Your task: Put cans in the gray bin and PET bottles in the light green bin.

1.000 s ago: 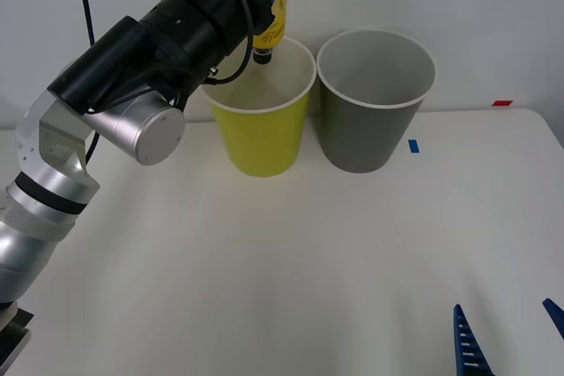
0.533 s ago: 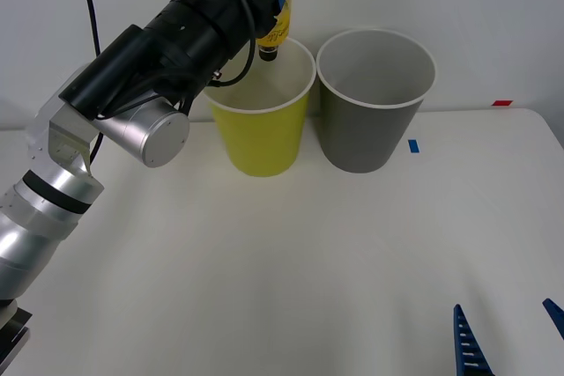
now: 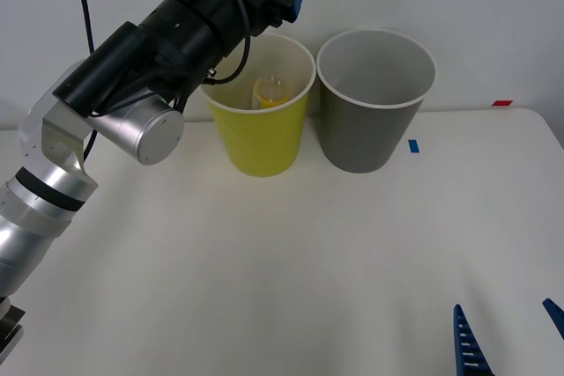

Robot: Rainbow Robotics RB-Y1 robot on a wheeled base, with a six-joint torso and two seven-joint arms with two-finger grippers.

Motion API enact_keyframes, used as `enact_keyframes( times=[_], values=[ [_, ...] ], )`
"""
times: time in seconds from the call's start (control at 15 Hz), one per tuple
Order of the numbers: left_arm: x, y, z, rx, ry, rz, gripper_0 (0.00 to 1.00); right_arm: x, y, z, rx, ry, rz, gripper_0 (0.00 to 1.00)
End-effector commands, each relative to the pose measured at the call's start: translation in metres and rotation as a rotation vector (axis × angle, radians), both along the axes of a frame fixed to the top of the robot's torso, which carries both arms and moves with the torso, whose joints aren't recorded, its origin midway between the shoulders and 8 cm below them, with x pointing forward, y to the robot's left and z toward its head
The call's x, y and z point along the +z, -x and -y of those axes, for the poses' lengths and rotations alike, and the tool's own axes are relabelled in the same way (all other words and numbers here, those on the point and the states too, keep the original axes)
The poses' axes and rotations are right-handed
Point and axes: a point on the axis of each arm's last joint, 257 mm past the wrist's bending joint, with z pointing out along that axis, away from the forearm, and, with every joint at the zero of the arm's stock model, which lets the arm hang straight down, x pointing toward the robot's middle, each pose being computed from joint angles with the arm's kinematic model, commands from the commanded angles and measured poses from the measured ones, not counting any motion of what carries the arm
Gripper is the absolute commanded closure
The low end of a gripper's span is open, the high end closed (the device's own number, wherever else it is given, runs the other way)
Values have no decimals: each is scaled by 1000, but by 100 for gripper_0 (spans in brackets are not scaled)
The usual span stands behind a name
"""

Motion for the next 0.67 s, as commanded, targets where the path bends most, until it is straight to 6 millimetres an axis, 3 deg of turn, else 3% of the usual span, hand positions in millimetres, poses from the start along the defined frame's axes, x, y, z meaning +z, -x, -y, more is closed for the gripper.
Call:
enact_keyframes(
  times=[0.07, 0.33, 0.6, 0.67],
  values=[
    [-1, 0, -1, -2, 5, -6, 0, 0, 0, 0, 0, 0, 0, 0],
    [2, 5, 5, -15, -6, -21, 0, 0, 0, 0, 0, 0, 0, 0],
    [20, 24, -2, 20, -112, -86, 0, 0, 0, 0, 0, 0, 0, 0],
    [20, 31, -16, 45, -137, -92, 0, 0, 0, 0, 0, 0, 0, 0]
  ],
)
